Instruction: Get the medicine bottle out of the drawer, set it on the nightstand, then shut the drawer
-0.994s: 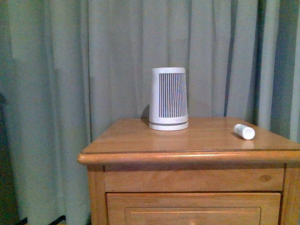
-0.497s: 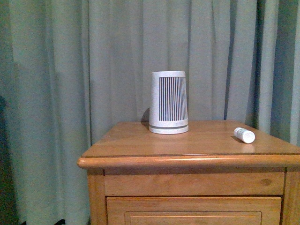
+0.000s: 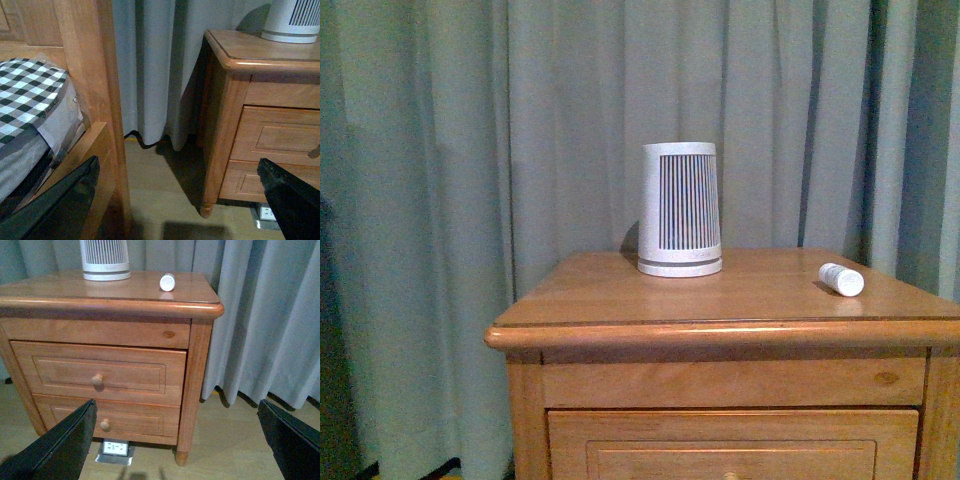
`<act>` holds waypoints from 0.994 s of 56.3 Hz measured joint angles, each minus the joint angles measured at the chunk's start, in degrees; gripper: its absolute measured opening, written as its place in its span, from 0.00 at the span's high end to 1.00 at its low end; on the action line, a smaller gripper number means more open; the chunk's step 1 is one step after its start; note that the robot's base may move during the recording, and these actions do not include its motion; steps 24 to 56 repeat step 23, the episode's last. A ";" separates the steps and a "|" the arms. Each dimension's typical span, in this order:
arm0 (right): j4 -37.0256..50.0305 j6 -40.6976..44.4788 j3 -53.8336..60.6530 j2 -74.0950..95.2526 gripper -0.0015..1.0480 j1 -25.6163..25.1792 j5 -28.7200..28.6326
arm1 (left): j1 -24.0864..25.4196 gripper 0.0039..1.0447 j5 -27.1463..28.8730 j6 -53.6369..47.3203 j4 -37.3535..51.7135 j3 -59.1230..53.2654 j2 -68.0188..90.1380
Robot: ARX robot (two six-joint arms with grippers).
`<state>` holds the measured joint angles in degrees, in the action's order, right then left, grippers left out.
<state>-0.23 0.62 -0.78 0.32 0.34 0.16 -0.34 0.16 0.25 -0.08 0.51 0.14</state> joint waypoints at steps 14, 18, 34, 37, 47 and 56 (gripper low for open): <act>0.00 0.00 0.00 0.00 0.07 0.00 -0.02 | 0.00 0.06 0.00 0.00 0.00 0.00 0.00; 0.00 0.00 0.00 0.00 0.07 0.00 0.00 | 0.00 0.06 0.00 0.00 0.00 0.00 0.00; 0.00 -0.02 0.00 0.00 0.07 -0.02 -0.02 | 0.00 0.06 0.00 0.00 0.00 0.00 0.00; 0.00 -0.02 0.00 0.00 0.07 -0.02 -0.02 | 0.00 0.06 0.00 0.00 0.00 0.00 0.00; 0.00 -0.02 0.00 0.00 0.07 -0.02 -0.02 | 0.00 0.06 0.00 0.00 0.00 0.00 0.00; 0.00 -0.02 0.00 0.00 0.07 -0.02 -0.02 | 0.00 0.06 0.00 0.00 0.00 0.00 0.00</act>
